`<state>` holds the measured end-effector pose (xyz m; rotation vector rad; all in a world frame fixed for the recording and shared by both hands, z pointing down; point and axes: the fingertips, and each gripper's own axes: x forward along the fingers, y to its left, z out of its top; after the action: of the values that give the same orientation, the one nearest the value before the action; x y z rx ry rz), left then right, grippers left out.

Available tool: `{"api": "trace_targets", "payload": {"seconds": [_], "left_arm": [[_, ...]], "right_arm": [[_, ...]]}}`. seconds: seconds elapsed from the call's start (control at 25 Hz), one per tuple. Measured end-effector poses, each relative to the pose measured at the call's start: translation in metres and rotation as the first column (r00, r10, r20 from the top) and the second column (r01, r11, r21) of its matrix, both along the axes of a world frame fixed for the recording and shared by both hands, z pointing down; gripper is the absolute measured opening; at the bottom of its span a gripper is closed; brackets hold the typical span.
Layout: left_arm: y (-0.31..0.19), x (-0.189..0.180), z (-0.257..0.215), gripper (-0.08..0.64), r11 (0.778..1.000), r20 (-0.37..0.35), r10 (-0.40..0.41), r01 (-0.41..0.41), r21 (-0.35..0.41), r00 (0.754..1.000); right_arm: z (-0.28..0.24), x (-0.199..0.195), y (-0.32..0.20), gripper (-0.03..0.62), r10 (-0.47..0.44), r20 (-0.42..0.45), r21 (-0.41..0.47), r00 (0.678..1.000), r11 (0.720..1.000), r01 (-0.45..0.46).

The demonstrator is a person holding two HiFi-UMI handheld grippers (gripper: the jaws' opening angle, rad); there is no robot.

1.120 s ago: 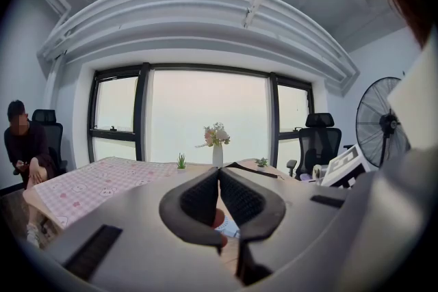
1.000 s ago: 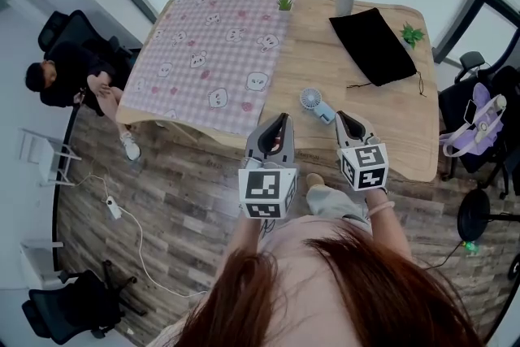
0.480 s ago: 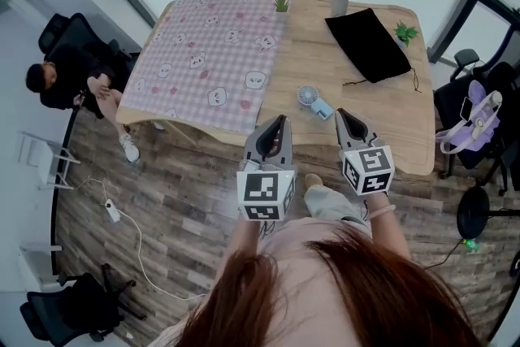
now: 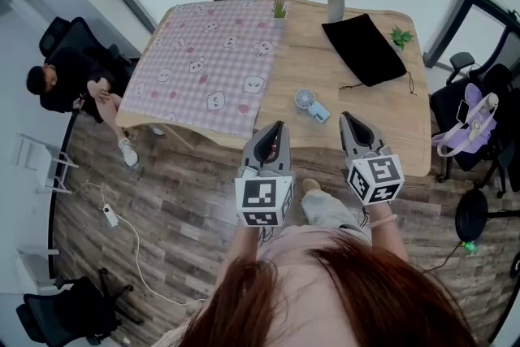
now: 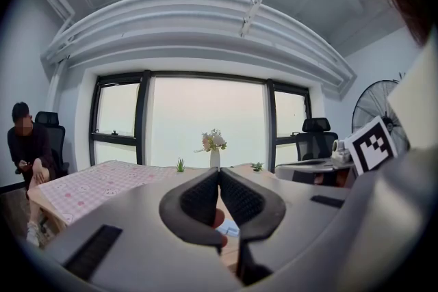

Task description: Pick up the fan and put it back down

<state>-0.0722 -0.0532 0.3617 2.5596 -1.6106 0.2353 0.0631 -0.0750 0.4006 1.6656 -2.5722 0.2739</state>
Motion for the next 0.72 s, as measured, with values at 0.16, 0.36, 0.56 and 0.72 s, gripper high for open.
{"api": "trace_targets", "payload": {"seconds": [0.16,0.36,0.56,0.72], "left_arm": [[0.004,0.000,-0.002,0.014,1.000,-0.002,-0.004,0.004,0.002,1.000],[0.009,0.003,-0.005,0.014,1.000,-0.007,-0.008,0.008,0.011,1.000],[0.016,0.005,-0.010,0.014,1.000,-0.001,-0.002,0.002,0.021,1.000],[0.019,0.004,-0.012,0.014,1.000,-0.004,-0.001,0.001,0.028,1.000]], "right_arm": [[-0.009,0.005,0.007,0.000,0.008,0.007,0.015,1.000,1.000,-0.008],[-0.014,0.008,0.016,0.000,0.007,-0.005,0.028,1.000,1.000,-0.007],[-0.018,0.008,0.024,0.000,0.000,-0.016,0.037,1.000,0.999,0.001],[-0.020,0.007,0.027,0.000,-0.006,-0.024,0.037,1.000,0.999,0.007]]}}
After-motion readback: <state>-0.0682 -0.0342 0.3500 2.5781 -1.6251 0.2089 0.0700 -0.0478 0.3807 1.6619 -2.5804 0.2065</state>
